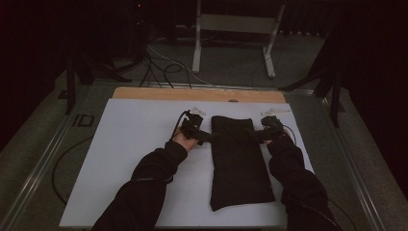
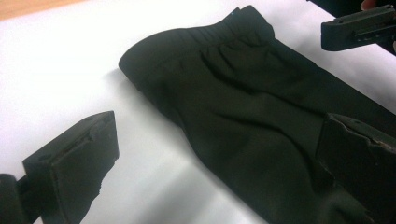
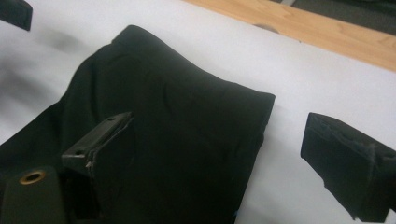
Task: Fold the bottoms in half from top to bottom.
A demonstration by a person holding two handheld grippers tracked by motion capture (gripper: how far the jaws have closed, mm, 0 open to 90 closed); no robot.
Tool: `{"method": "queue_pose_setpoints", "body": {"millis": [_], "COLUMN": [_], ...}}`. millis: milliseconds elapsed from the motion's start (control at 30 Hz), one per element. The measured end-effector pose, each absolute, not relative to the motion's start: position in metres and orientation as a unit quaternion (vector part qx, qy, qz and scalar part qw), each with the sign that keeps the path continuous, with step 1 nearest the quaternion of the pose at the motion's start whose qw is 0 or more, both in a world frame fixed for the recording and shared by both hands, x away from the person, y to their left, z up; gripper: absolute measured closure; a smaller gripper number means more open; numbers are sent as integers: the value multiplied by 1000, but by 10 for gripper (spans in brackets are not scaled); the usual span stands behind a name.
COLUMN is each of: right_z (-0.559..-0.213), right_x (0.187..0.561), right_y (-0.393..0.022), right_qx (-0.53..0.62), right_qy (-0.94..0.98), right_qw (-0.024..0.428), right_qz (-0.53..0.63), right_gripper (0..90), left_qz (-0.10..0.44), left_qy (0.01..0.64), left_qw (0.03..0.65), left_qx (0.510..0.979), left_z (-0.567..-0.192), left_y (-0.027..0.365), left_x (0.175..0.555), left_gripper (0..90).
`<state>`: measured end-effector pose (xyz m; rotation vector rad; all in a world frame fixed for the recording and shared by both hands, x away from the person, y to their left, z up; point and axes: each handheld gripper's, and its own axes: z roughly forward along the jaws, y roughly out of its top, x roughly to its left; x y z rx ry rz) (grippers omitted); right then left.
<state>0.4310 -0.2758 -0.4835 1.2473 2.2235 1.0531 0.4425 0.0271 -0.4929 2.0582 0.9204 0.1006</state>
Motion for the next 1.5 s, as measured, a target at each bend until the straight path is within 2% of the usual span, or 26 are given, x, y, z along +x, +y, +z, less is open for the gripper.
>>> {"method": "queue_pose_setpoints", "body": {"millis": [100, 300, 467, 667, 733, 767, 900, 933, 1000, 1067, 1233, 1267, 1300, 1367, 1500], "right_z": [-487, -497, -509, -519, -521, -524, -525, -525, -524, -523, -520, -518, -518, -518, -517], "right_x": [435, 447, 454, 458, 458, 459, 457, 457, 456, 455, 453, 453, 453, 452, 450], "right_y": [-276, -275, -273, -274, -274, -274, -273, -272, -271, -270, -268, -268, -268, -265, -261], "right_qx": [449, 468, 479, 494, 493, 494, 495, 489, 488, 479, 460, 463, 463, 455, 450], "right_qy": [792, 787, 792, 788, 789, 790, 787, 792, 793, 798, 812, 811, 811, 816, 819], "right_qw": [189, 184, 173, 168, 167, 165, 167, 171, 170, 168, 147, 136, 136, 130, 144], "right_qz": [368, 357, 336, 327, 326, 324, 327, 324, 323, 324, 329, 331, 331, 333, 325], "right_gripper": [102, 119, 136, 175, 183, 183, 197, 237, 263, 341, 594, 717, 717, 813, 827], "left_qz": [36, 19, 12, 28, 32, 45, 39, 35, 38, 36, 19, 18, 17, 16, 18], "left_qy": [380, 400, 410, 405, 402, 390, 387, 379, 378, 370, 372, 371, 371, 371, 373], "left_qw": [421, 417, 406, 398, 395, 393, 396, 396, 395, 397, 399, 398, 397, 397, 394], "left_qx": [823, 816, 816, 823, 825, 831, 832, 835, 836, 839, 838, 839, 839, 840, 840], "left_z": [-496, -505, -515, -522, -523, -524, -525, -525, -525, -526, -526, -526, -526, -526, -524], "left_y": [24, 21, 16, 11, 10, 9, 7, 5, 4, 4, 5, 6, 6, 6, 5], "left_x": [449, 457, 461, 460, 460, 459, 459, 458, 457, 456, 458, 458, 458, 458, 457], "left_gripper": [0, 112, 170, 297, 312, 375, 439, 509, 522, 598, 729, 763, 763, 831, 861]}}
